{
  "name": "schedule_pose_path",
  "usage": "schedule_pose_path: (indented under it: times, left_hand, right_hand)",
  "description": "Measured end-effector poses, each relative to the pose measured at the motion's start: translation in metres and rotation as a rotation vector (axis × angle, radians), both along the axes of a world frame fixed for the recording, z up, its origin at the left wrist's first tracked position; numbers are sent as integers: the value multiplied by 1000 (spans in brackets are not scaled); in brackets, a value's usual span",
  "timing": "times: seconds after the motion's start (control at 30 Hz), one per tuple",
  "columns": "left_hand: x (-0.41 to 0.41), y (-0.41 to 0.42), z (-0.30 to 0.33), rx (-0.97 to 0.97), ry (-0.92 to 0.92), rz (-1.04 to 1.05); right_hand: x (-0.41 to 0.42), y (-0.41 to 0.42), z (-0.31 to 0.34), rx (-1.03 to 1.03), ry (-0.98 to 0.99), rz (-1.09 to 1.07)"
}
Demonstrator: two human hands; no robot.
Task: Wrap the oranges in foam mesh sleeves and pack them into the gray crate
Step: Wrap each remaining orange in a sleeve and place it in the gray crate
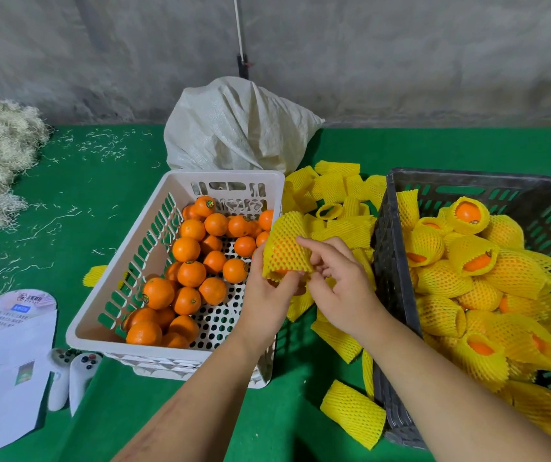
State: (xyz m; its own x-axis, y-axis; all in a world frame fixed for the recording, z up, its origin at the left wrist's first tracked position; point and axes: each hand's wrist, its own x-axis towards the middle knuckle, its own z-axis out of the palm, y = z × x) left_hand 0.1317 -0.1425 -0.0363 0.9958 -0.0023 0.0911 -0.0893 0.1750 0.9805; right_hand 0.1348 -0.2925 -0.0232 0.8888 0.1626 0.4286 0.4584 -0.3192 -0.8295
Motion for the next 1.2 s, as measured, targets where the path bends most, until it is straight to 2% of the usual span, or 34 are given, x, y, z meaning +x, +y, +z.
schedule_pose_path:
  times: [0.1,0.17,0.23,0.33,0.47,0.57,0.63,0.7,0.77,0.83,0.97,1.0,1.07,1.2]
  left_hand:
    - [-1,2,-2,56,-45,61]
    - [-3,0,-4,98,-89,51]
    - [-5,-3,-5,131,-94,27]
    - [-5,-2,-5,125,-70,50]
    - [-4,5,0,57,19,60]
    - [-4,10,1,18,62,-38]
    - [-5,13,2,8,99,-87]
    - [-4,12,3,19,100,-69]
    - [-3,10,2,22,91,-1]
    - [0,11,0,34,76,51]
    - [-5,8,-5,221,-6,24]
    - [-7,6,-6,294,-37,-9]
    - [-10,1,-9,421,-103,-66]
    - [-10,0,-10,579,-173,-72]
  right_hand:
    - [3,-3,4,260,261,-30]
    - [5,-5,4,254,439,-12]
    - [6,-1,0,231,483,73]
    - [5,-1,-3,182,367,47]
    - [1,-5,-4,-43,216,-10]
    - [1,-4,-3,-25,83,-19]
    - [3,-6,-2,-42,-28,-104]
    - [3,-7,-1,-113,-127,-161]
    - [0,-6,1,-155,-178,-96]
    - [-4,-2,6,-72,-68,-32]
    - [-4,3,23,465,653,29]
    - [-3,4,24,558,773,69]
    - [1,4,23,651,826,82]
    - [1,4,25,692,794,-65]
